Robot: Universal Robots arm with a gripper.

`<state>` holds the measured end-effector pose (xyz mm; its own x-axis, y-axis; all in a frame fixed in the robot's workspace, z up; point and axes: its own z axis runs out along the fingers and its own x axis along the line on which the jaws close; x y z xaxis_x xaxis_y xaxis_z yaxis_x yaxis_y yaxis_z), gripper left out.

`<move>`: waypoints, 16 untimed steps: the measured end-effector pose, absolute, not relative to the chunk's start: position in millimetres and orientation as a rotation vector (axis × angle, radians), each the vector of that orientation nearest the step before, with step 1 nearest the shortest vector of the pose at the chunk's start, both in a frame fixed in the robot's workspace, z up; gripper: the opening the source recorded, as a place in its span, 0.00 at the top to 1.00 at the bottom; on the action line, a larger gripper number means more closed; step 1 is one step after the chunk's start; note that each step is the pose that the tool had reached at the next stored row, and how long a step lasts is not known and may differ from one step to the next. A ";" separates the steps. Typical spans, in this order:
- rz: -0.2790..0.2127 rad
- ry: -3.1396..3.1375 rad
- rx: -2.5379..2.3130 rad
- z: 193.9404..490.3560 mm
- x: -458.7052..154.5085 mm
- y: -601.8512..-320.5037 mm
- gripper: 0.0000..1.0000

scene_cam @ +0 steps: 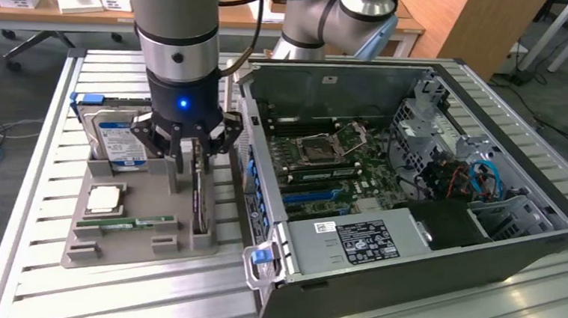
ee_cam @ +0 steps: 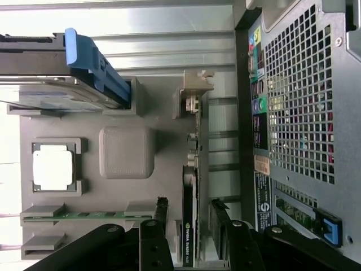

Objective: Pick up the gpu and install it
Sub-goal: 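Pick up the gpu and move the gpu toward the slot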

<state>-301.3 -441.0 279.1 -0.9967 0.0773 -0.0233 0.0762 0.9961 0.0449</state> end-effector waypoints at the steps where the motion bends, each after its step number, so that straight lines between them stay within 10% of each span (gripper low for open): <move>1: 0.069 3.114 0.120 279.1 -301.3 -442.1 0.57; 16: 0.069 3.113 0.120 268.0 -301.3 -446.5 0.57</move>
